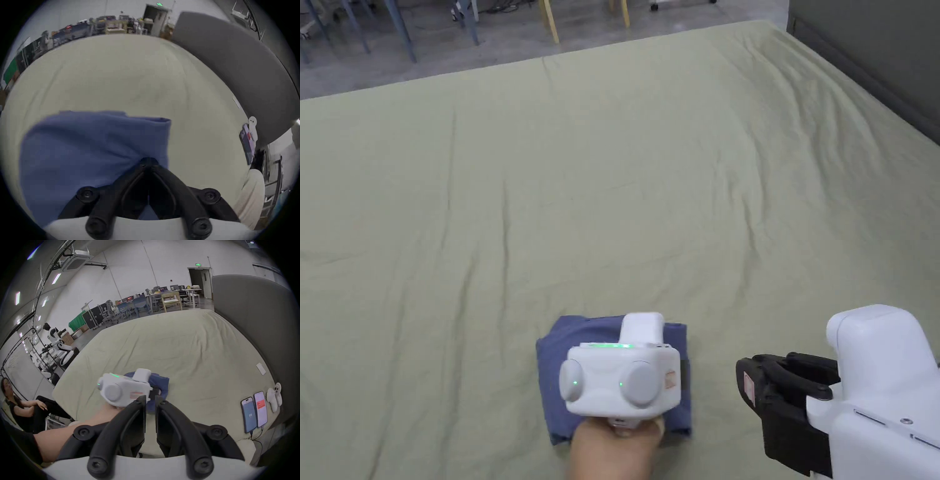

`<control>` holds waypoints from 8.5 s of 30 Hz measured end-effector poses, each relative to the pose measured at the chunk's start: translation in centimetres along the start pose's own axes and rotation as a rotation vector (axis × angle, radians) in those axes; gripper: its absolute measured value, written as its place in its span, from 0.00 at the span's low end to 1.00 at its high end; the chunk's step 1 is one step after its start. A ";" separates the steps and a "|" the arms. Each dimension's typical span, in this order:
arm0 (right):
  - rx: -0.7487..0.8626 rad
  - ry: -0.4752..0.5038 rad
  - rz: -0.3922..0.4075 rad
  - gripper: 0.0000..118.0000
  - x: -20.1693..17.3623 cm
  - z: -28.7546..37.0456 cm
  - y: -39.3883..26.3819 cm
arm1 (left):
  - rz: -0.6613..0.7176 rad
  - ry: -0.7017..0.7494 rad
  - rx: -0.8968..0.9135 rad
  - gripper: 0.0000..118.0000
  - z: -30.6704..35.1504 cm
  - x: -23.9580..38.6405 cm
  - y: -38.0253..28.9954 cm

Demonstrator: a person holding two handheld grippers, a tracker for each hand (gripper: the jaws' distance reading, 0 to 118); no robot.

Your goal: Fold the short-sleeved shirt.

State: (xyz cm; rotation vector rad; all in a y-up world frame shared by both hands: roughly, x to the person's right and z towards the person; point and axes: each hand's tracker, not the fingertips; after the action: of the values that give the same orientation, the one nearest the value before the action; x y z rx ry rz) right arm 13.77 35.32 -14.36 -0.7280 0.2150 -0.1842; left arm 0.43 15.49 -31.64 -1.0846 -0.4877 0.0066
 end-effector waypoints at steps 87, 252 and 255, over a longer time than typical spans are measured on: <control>-0.216 0.350 0.176 0.16 -34.9 -15.3 0.9 | 0.505 0.352 -0.149 0.48 27.8 -52.5 -11.5; 0.574 -0.177 0.133 1.00 -3.3 8.2 21.7 | -0.009 0.411 0.986 1.00 42.4 1.0 9.1; 0.576 -0.174 0.130 1.00 -3.3 8.3 21.7 | -0.022 0.428 0.987 1.00 42.3 1.1 9.2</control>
State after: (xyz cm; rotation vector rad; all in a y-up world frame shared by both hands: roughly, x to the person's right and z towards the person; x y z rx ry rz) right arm 14.75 57.25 -22.56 -0.1544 0.0359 -0.0514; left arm -12.66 55.90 -23.26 -0.0949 -0.0647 -0.0047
